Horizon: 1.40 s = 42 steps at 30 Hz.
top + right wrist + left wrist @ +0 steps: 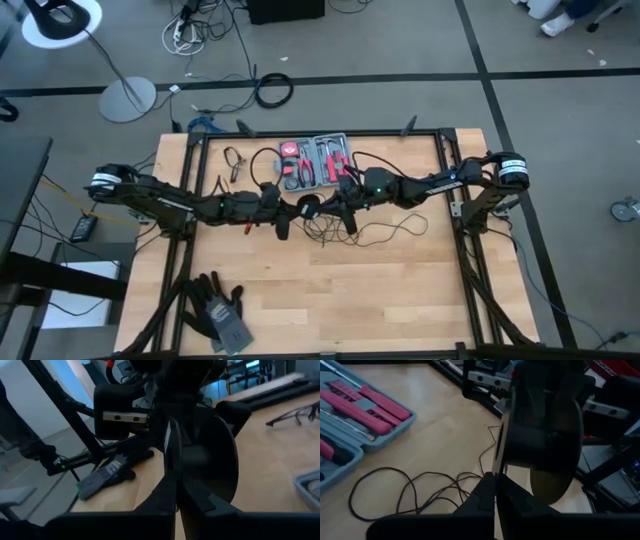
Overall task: Coil cords
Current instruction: Coil the black wire onto the black spool
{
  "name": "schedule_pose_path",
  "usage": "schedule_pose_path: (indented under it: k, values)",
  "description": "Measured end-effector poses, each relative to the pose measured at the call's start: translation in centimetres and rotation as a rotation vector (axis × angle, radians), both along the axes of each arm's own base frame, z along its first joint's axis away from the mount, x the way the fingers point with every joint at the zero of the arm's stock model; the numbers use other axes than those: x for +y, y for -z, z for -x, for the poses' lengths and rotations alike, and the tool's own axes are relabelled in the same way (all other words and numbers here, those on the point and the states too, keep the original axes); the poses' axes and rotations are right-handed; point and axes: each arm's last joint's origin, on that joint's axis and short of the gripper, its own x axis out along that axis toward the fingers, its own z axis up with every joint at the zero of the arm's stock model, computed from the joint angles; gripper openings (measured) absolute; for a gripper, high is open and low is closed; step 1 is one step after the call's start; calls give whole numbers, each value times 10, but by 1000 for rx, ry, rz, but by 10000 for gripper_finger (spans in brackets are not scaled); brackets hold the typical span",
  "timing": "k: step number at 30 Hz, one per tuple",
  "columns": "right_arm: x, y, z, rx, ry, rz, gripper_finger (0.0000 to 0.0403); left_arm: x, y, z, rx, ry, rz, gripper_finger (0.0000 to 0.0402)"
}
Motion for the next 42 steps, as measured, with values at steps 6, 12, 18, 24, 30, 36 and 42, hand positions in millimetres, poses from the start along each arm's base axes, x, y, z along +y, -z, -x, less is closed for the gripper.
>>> schedule_pose_path:
  k: [6, 12, 18, 24, 30, 36, 42]
  values:
    - [-1, 0, 0, -1, 7, 0, 5, 1, -1, 0, -13, -26, 20, 23]
    - [0, -2, 0, -12, -18, -45, 3, -1, -4, -1, -43, 32, -20, 53]
    - [-5, -6, 1, -44, -88, -115, 2, -3, -10, -1, -77, 86, -55, 73]
    - [-16, -9, 3, -45, -136, -187, 1, -3, -14, 11, -157, 102, -90, 74]
    - [-22, -11, 4, -68, -122, -209, 1, 0, -10, 26, -204, 45, -106, 74]
    - [-25, -13, 4, -86, -111, -257, 1, 0, -10, 34, -318, 36, -106, 74]
    - [-28, -20, 5, -140, -129, -320, 1, 0, -10, 36, -325, 41, -105, 74]
